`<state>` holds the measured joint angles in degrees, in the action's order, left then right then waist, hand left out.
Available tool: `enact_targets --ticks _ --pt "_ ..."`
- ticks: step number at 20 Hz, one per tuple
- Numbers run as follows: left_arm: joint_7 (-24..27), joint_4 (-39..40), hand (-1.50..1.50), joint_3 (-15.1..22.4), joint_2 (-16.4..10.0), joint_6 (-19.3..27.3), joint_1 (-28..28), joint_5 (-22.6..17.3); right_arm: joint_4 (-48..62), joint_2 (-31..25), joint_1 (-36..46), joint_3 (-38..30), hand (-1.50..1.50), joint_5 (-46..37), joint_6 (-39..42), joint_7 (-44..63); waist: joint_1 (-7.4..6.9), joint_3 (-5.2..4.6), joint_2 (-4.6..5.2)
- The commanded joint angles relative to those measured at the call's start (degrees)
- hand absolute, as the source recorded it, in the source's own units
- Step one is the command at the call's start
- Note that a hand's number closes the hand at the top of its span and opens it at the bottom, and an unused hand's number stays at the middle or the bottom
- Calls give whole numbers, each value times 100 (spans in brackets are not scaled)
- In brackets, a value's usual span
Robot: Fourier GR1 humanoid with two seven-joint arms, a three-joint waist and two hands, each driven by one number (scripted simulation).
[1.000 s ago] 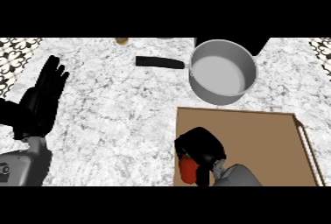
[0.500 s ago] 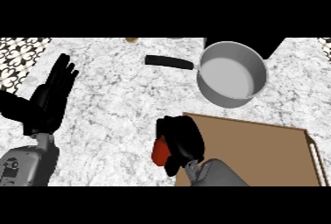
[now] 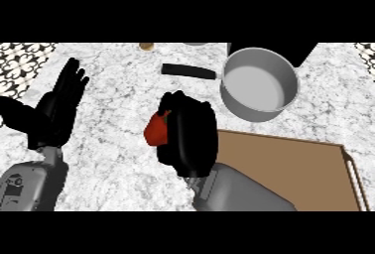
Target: Pick the bell pepper from the tray and place it in the pot
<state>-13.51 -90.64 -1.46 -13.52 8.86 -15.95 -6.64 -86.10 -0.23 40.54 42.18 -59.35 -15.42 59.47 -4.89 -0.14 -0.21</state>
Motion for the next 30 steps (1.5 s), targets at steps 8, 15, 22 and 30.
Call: enact_targets --ticks 8,15,22,30 --pt "90 19 0 -60 30 22 22 14 905 20 1572 -260 150 -341 -878 1938 123 4 36" --pt "327 -31 0 -48 108 72 329 116 1621 19 1759 -972 150 3 -1449 1283 213 8 59" --pt "-49 -214 0 -150 -33 50 161 71 2995 20 1909 -1296 150 -91 -2293 578 257 10 60" --pt "116 -97 0 -288 -71 0 213 74 4696 -108 2047 -1904 150 -1062 -1880 119 367 12 62"
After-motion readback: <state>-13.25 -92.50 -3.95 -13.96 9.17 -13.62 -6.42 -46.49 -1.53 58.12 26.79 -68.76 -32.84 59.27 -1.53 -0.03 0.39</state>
